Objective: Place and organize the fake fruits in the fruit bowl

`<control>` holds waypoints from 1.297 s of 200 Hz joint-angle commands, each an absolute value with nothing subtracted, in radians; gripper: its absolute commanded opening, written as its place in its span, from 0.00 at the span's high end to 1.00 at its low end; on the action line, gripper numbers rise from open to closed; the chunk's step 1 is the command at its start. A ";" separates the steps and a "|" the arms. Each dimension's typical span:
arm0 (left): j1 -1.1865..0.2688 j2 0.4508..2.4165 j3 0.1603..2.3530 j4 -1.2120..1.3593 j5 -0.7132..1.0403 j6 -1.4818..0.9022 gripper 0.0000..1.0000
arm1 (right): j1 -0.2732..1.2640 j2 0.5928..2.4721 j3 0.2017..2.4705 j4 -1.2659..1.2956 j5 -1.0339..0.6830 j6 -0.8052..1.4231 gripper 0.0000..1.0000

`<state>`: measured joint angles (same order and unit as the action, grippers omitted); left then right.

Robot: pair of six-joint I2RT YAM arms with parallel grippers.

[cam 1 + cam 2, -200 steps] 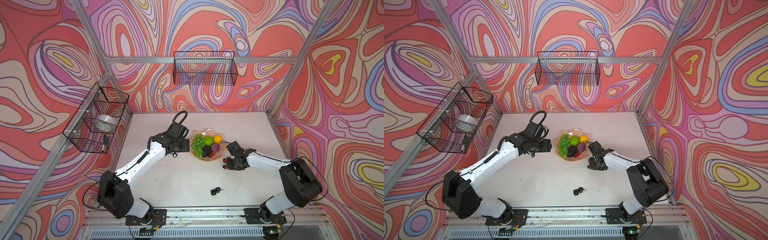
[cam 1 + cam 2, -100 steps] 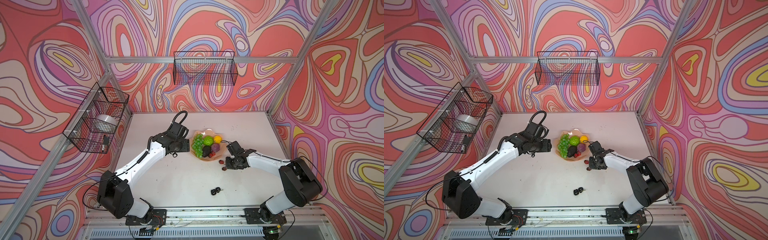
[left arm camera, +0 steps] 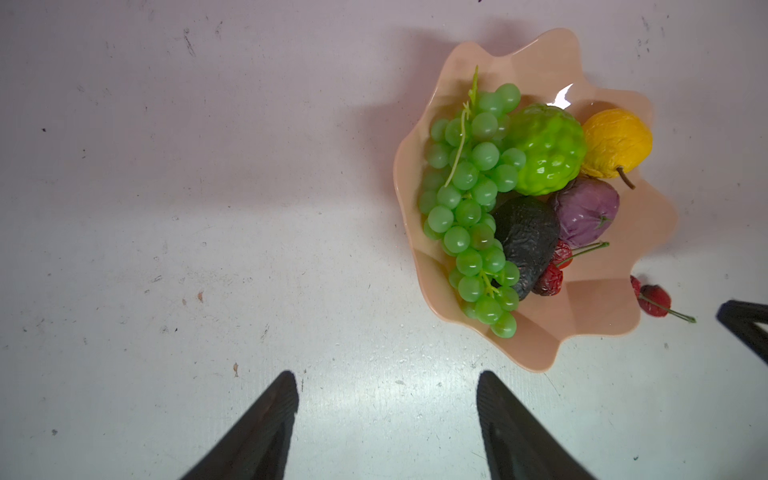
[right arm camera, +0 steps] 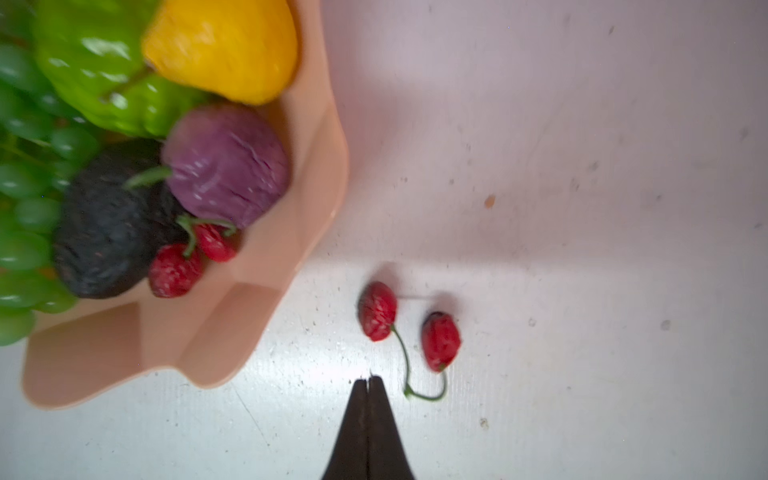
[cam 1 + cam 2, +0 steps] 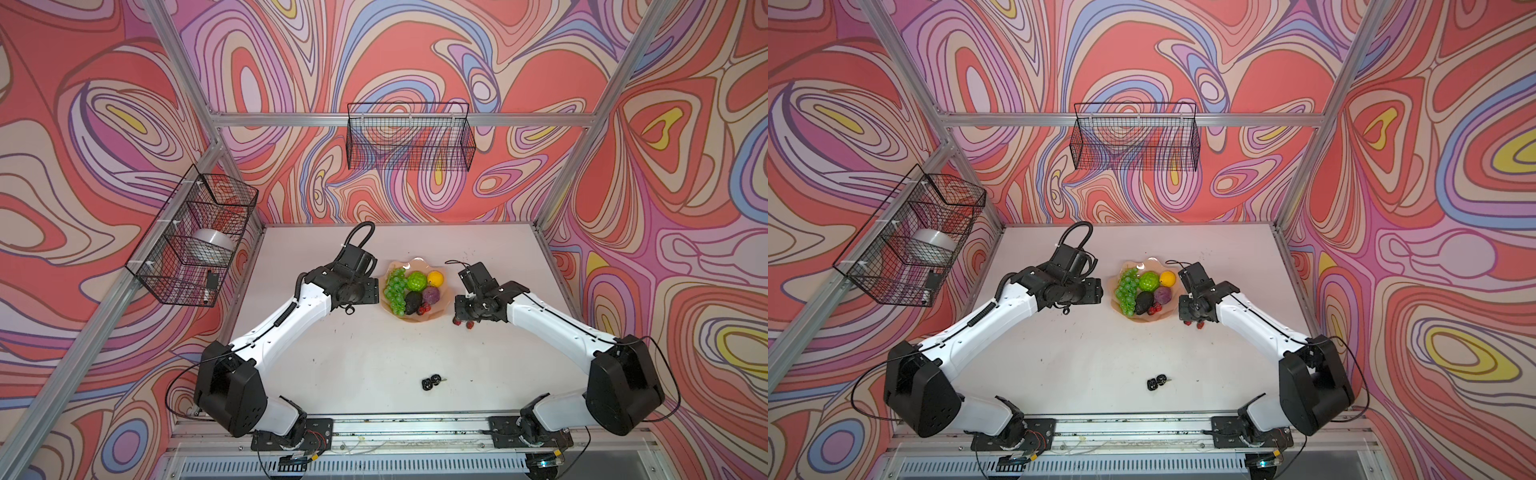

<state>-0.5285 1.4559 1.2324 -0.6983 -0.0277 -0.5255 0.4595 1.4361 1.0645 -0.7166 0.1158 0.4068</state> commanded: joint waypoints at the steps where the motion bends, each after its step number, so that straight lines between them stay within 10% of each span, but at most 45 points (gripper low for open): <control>1: -0.523 1.446 1.222 -0.705 -0.050 -0.530 0.28 | 0.458 1.440 1.158 -0.759 0.170 0.302 1.00; 73: -0.523 1.408 1.206 -0.717 -0.074 -0.528 0.28 | 0.411 1.491 1.150 -0.713 0.163 0.292 1.00; 143: -0.524 1.404 1.194 -0.696 -0.044 -0.522 0.28 | 0.145 1.476 0.958 -0.564 -0.011 0.399 0.59; 259: -0.523 1.425 1.195 -0.682 -0.024 -0.505 0.27 | -0.071 1.473 0.768 -0.417 -0.363 0.475 0.57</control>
